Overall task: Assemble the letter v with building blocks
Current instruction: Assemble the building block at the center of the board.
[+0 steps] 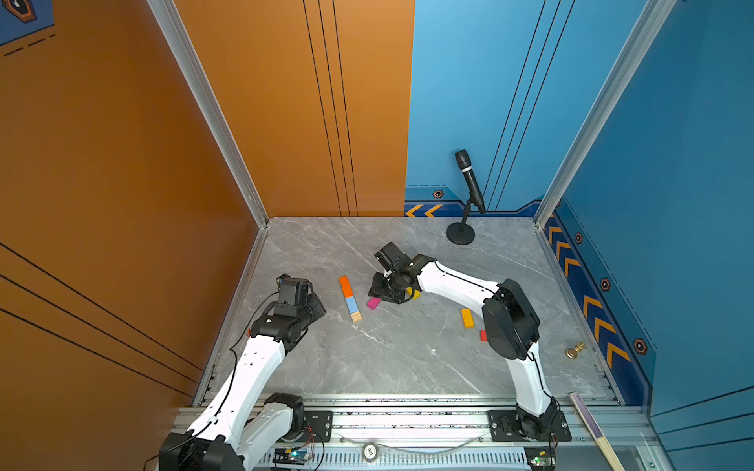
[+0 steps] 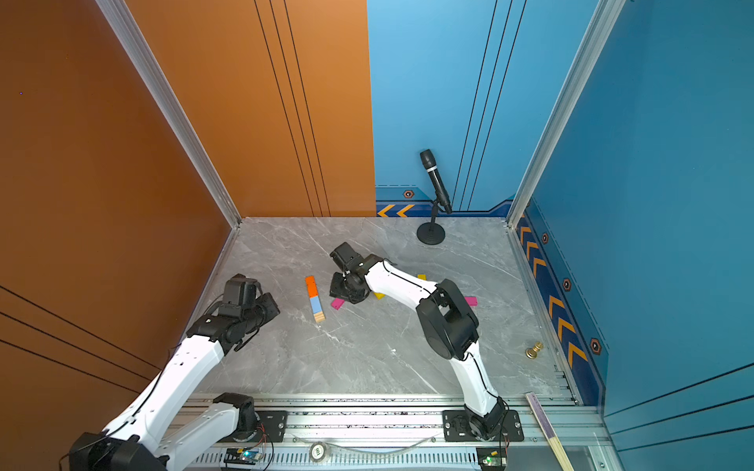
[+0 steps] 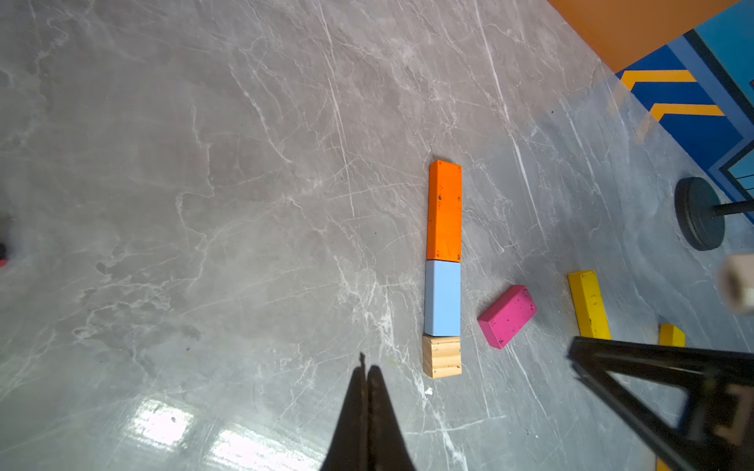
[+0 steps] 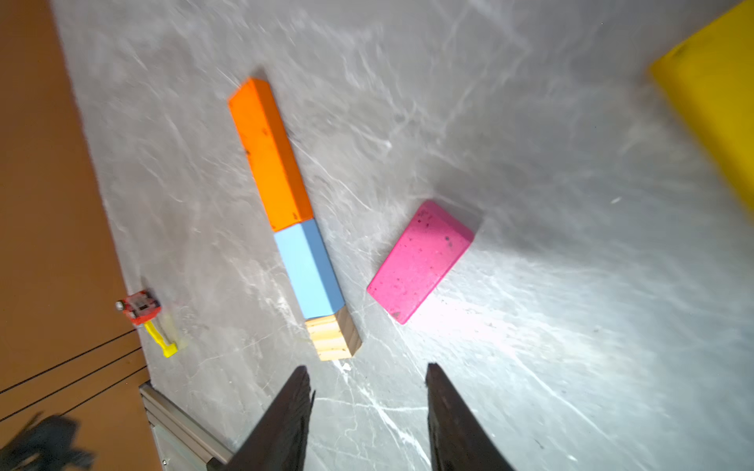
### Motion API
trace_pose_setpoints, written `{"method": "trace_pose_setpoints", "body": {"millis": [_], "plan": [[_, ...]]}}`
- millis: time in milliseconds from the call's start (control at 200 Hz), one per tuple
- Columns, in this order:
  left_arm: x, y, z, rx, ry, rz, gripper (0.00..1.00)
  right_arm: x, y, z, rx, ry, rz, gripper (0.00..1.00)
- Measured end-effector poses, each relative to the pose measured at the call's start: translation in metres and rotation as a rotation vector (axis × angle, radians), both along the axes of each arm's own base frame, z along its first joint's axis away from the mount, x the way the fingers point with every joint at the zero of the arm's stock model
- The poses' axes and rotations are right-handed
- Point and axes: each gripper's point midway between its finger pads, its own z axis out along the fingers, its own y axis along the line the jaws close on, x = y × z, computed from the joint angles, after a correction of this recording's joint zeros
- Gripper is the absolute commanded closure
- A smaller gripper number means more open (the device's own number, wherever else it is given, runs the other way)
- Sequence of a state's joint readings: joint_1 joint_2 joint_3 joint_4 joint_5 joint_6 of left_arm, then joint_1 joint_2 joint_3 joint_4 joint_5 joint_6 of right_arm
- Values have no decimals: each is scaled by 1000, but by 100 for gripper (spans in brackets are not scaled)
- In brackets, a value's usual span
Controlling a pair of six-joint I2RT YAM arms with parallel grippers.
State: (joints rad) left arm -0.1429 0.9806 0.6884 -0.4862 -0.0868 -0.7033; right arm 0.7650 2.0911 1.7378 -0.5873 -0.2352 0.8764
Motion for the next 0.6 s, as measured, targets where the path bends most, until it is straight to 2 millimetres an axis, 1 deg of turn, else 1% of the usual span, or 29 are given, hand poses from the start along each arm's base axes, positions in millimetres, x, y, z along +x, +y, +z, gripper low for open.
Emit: {"method": "trace_pose_setpoints", "body": {"millis": [70, 135, 235, 305, 385, 461, 601], "plan": [[0, -1, -4, 0, 17, -3, 100, 14, -9, 12, 4, -39, 1, 51], [0, -2, -9, -1, 33, -11, 100, 28, -16, 14, -1, -61, 4, 51], [0, -5, -14, -10, 54, -28, 100, 51, -19, 10, -7, -81, 16, 51], [0, -9, -19, -22, 73, -45, 100, 64, -19, 0, -15, -84, 33, 51], [-1, -17, -27, -44, 107, -76, 100, 70, -18, -14, -27, -74, 56, 50], [-3, -26, -38, -62, 151, -112, 100, 70, -15, -26, -36, -54, 81, 50], [-9, -47, -61, -89, 247, -182, 100, 69, -10, -34, -32, -42, 120, 50]]}}
